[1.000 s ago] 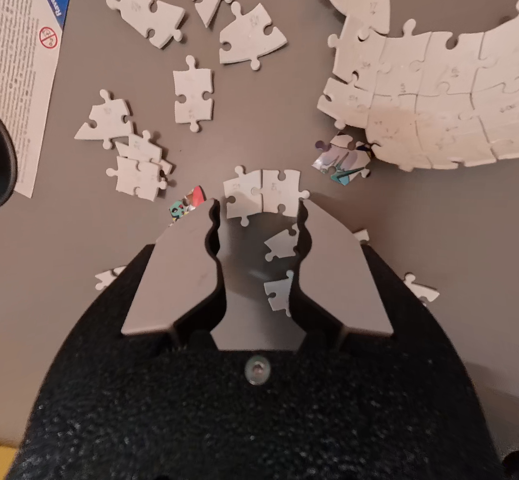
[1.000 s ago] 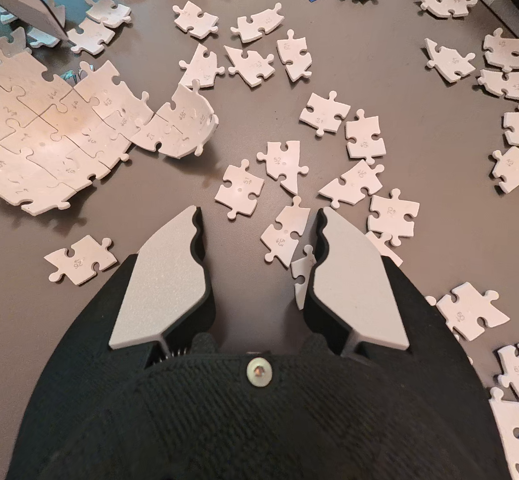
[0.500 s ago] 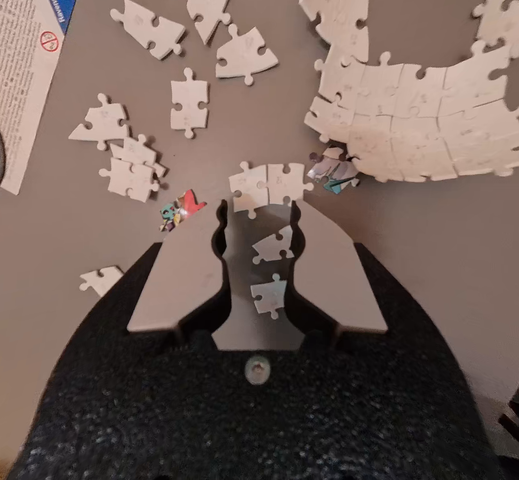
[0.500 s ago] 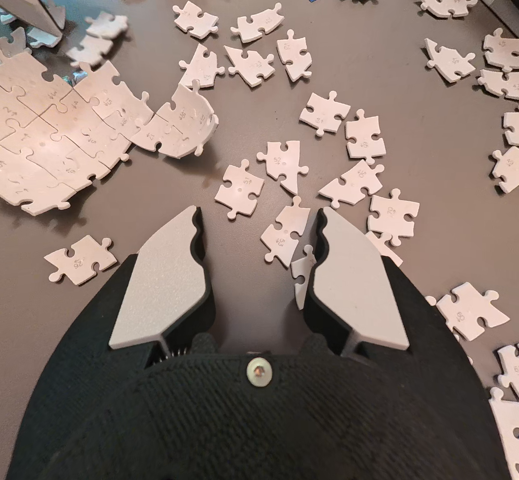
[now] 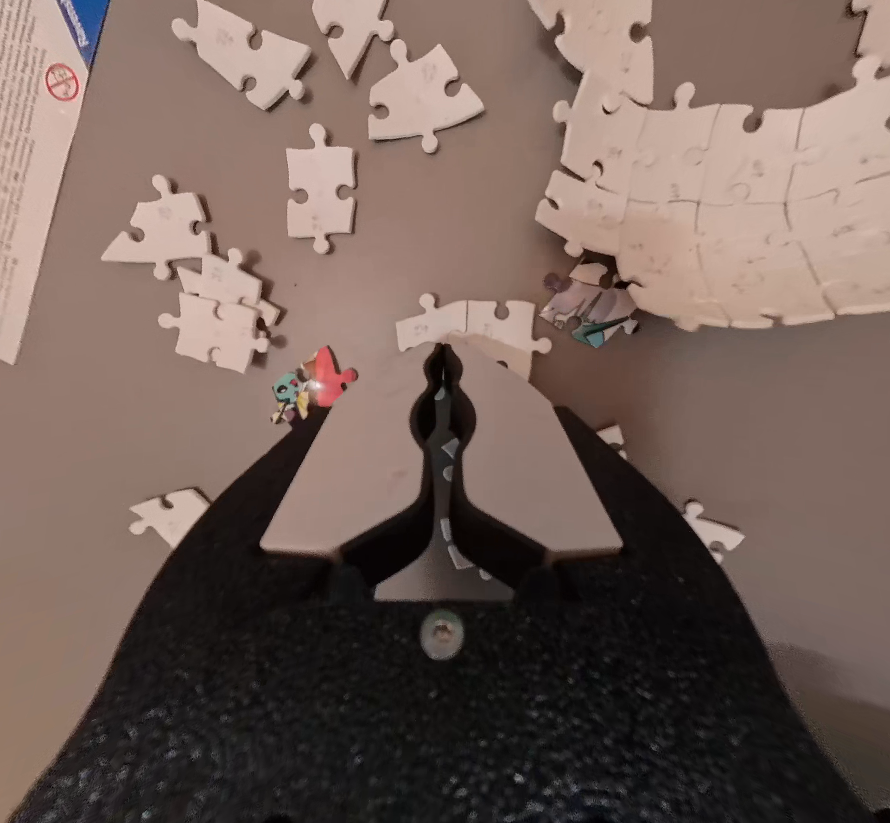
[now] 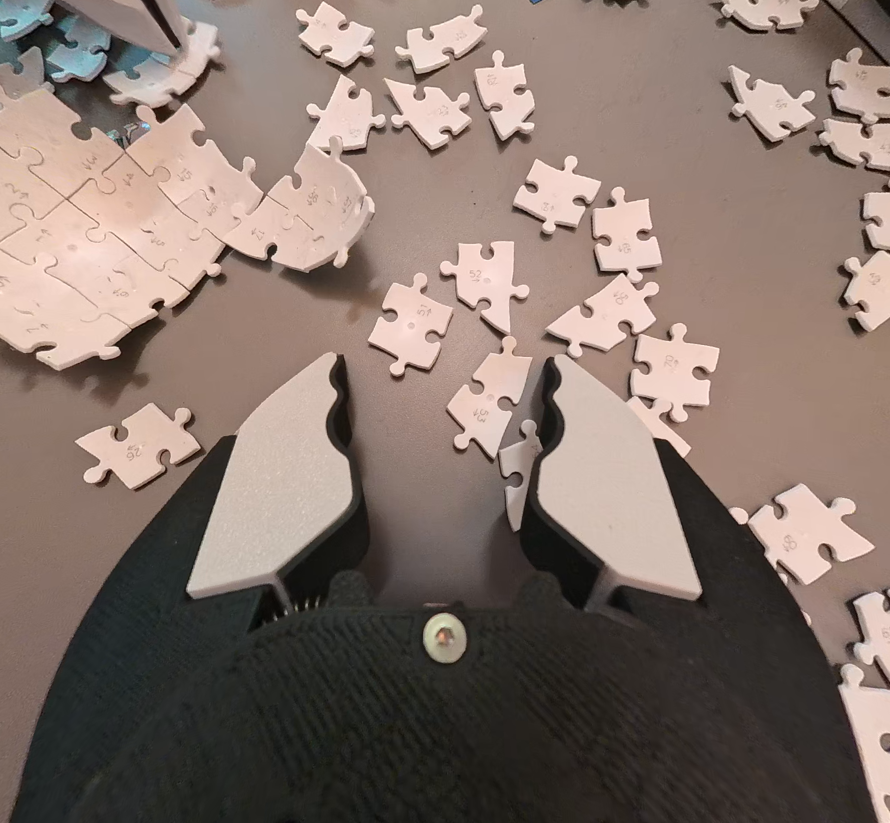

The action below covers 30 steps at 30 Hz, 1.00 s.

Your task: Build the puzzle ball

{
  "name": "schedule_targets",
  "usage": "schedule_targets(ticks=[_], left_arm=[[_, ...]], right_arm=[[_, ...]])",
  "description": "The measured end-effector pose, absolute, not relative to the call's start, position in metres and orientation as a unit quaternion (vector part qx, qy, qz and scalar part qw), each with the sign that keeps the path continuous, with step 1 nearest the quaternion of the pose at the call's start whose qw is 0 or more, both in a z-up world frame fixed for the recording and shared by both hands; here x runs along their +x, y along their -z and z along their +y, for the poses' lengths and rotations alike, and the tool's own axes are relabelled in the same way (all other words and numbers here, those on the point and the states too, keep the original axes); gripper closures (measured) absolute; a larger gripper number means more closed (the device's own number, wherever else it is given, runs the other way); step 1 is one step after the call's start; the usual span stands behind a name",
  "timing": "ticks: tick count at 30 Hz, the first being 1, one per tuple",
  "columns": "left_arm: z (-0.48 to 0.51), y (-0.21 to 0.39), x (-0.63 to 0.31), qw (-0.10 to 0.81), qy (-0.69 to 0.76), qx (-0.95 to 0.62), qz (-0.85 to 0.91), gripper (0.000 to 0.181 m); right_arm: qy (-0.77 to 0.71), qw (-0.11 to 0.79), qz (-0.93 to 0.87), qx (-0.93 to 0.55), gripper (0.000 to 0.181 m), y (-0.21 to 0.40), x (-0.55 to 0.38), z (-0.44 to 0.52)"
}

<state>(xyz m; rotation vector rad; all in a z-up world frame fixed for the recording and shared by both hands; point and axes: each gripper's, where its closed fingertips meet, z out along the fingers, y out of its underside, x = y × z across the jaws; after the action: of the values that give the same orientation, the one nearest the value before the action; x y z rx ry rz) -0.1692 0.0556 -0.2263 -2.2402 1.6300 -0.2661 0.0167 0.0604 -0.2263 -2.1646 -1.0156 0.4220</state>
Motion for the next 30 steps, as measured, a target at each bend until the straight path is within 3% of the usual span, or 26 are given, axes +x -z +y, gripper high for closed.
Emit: schedule_targets(ticks=[1, 10, 17, 23, 30], left_arm=[[0.056, 0.226, -0.169, 0.182, 0.085, -0.783, 0.589, 0.181], [0.057, 0.226, -0.177, 0.183, 0.061, -0.744, 0.639, 0.181], [0.050, 0.179, -0.146, 0.293, 0.141, -0.767, 0.553, 0.173], [0.013, 0.152, -0.128, 0.327, 0.151, -0.784, 0.506, 0.137], [-0.055, 0.179, -0.113, 0.331, 0.125, -0.721, 0.595, 0.141]], right_arm=[[-0.163, 0.349, -0.392, -0.835, 0.103, 0.226, 0.017, 0.060], [-0.163, 0.349, -0.392, -0.835, 0.103, 0.226, 0.017, 0.060], [-0.163, 0.349, -0.392, -0.835, 0.103, 0.226, 0.017, 0.060], [-0.163, 0.349, -0.392, -0.835, 0.103, 0.226, 0.017, 0.061], [-0.184, 0.336, -0.442, -0.811, 0.095, 0.227, 0.010, 0.044]])
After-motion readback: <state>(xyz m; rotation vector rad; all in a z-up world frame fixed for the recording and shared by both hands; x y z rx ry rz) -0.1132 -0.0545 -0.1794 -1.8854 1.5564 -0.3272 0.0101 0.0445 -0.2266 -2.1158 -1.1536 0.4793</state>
